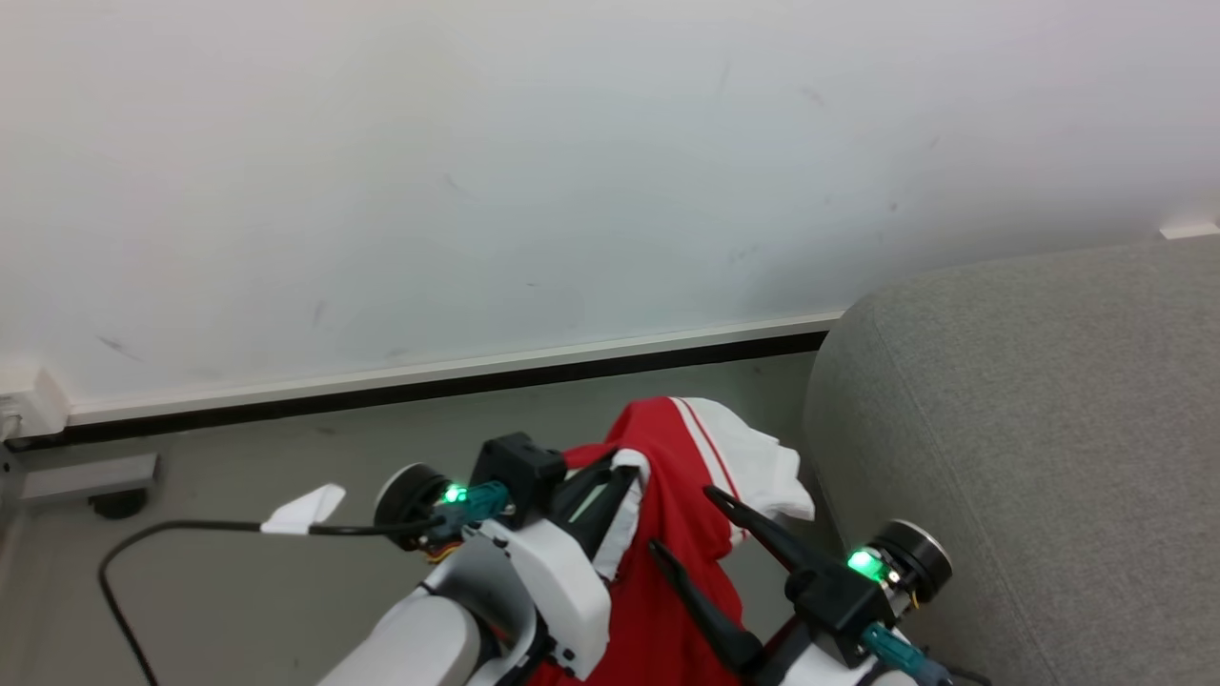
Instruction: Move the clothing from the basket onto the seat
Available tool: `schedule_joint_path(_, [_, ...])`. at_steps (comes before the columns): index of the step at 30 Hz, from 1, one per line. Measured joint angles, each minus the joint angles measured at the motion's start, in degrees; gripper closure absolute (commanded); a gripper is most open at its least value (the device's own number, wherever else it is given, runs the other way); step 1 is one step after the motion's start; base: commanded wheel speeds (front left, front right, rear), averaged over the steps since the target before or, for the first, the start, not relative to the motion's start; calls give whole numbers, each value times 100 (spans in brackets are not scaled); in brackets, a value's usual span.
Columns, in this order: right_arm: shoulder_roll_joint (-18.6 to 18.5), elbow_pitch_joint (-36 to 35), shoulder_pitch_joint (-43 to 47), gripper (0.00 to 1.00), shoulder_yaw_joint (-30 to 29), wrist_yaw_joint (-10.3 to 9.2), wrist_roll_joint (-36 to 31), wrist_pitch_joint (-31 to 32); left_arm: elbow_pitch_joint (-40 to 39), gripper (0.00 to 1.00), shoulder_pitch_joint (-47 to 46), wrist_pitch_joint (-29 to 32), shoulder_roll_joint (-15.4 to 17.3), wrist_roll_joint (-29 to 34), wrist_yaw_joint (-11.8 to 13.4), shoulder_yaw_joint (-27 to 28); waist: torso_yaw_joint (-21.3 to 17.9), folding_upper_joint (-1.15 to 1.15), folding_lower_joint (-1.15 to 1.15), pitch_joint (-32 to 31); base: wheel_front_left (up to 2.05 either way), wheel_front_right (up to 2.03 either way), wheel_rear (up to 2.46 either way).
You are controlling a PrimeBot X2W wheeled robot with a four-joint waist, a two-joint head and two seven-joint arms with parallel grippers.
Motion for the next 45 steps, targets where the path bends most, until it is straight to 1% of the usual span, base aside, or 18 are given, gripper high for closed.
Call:
schedule_joint_path(8, [238,1207,-799,0,382,0,-8,0,-113,100,-58,133,-159,34,-103,-264,140,0,0,12,0,0,0])
schedule_joint_path(10, [271,1415,-893,0,469,0,181,0,-122,100,-58,141,-196,33,-110,-303,172,0,0,10,0,0,0])
schedule_joint_path(11, [271,1415,-893,65,469,0,181,0,-122,100,-58,141,-196,33,-110,-303,172,0,0,10,0,0,0])
schedule_joint_path(12, [289,1445,-953,100,563,0,477,0,-122,100,-58,144,-218,22,-114,-328,205,0,0,9,0,0,0])
schedule_joint_path(16, [308,1435,-1093,100,461,0,701,1,-93,100,-57,86,-219,16,-67,-319,243,0,0,17,0,0,0])
schedule_joint_path(17, [309,1400,-1091,100,426,0,711,2,-80,95,-55,77,-214,16,-65,-321,253,0,0,19,0,0,0])
schedule_joint_path(18, [312,1350,-1091,100,357,0,708,2,-70,64,-52,35,-205,26,-49,-320,263,0,0,21,0,0,0])
schedule_joint_path(19, [312,1304,-1091,100,294,0,695,2,-63,22,-48,5,-207,27,-37,-310,271,0,0,20,0,0,0])
schedule_joint_path(20, [312,1262,-1087,100,232,0,681,2,-51,0,-42,-13,-208,25,0,-298,276,0,0,20,0,0,0])
schedule_joint_path(28, [312,1144,-1015,100,-183,0,566,2,88,0,79,-181,-219,13,109,-267,228,0,0,43,0,0,0])
schedule_joint_path(34, [289,1109,-942,100,-464,0,387,2,189,0,167,-328,-232,-11,154,-247,84,0,0,58,0,0,0])
schedule_joint_path(39, [182,979,-779,100,-611,0,327,2,203,0,239,-420,-245,-70,182,-242,-154,0,0,74,0,0,0])
schedule_joint_path(45, [-10,738,-603,100,-903,0,244,3,203,0,325,-495,-288,-124,179,-288,-574,0,0,112,0,0,0])
